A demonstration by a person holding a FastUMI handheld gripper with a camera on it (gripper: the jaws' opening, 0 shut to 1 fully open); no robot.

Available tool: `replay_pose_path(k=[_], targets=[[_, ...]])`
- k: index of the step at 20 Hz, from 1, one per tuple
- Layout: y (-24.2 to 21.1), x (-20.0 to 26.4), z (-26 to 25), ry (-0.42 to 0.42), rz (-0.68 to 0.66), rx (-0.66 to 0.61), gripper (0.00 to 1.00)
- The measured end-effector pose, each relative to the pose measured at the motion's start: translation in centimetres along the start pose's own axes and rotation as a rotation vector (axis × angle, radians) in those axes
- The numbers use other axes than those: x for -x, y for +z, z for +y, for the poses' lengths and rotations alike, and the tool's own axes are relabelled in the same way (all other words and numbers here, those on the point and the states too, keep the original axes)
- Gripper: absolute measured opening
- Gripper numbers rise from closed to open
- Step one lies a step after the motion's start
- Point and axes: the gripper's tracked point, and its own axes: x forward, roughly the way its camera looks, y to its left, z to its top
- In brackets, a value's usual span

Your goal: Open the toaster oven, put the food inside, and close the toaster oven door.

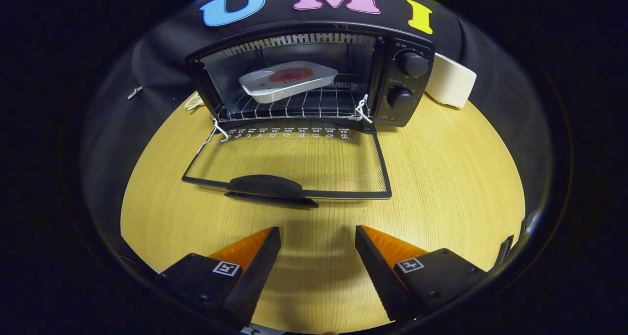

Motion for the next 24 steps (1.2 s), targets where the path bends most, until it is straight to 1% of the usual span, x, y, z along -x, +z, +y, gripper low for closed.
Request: replay_pose_path(k=[3,8,11,13,15,17,21,24], targets=[[0.1,-1.5,0.8,-0.003,0.010,-0.016,0.99],[1.2,-2.5,1.0,-0.037,-0.016,0.017,0.99],[1.5,-2.9,1.2,-0.047,-0.007,-0.007,0.99],[1.9,-3.1,1.7,-0.025,-0.030,0.034,0.99],[2.0,-3.1,1.8,-0.024,-0.030,0.078,0.99],[2.4,-2.6,1.8,-0.020,-0.033,0.077,0.99],[3.6,-1.0,1.7,0.005,-0.114,0.135,0.99],[4.8,0.4,2.0,0.043,-0.157,0.171,0.99]])
